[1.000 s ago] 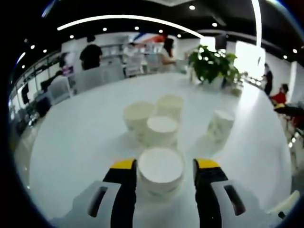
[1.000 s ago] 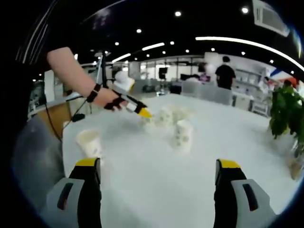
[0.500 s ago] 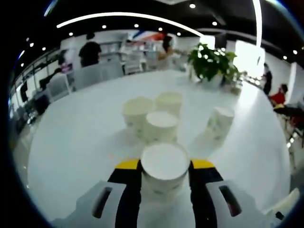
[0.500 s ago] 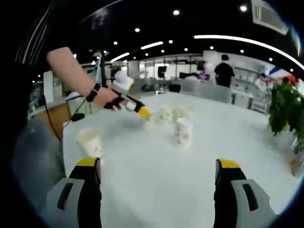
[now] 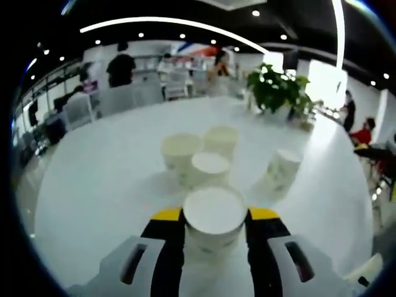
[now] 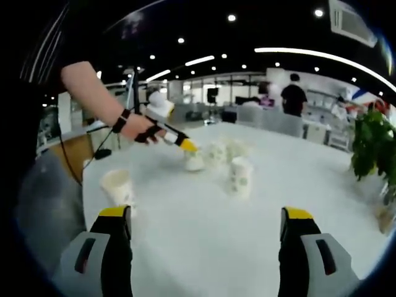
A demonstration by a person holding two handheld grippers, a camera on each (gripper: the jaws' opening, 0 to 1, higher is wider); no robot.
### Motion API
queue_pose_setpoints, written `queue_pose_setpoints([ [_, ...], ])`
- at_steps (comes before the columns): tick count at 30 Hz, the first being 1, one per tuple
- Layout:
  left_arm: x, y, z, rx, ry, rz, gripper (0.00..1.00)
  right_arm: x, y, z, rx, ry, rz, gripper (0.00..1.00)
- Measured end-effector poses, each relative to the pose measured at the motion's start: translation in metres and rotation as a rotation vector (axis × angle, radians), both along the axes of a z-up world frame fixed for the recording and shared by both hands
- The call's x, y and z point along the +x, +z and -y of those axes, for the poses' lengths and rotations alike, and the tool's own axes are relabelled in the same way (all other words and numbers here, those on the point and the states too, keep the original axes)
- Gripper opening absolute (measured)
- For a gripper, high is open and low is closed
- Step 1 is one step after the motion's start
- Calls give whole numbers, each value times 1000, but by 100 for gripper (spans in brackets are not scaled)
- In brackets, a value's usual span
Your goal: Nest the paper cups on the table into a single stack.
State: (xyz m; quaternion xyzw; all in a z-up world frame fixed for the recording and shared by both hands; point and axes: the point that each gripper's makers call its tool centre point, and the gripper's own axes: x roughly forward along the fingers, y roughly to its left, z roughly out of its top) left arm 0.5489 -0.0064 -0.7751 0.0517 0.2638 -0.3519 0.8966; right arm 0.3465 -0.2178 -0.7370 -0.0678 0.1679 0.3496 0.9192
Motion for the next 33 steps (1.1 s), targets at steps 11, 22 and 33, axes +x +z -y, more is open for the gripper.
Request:
queue_pose_setpoints([
  [11,-4,24,-10,-38,42,22,36,-3,14,-9,6,9,26,99],
  [22,-17,57,-11,-56,17,71,36,-10,32,-21,6,22,59,98],
  [33,-33,80,-9,-51,-35,108,36,-17,40,-35,5,30,73,98],
])
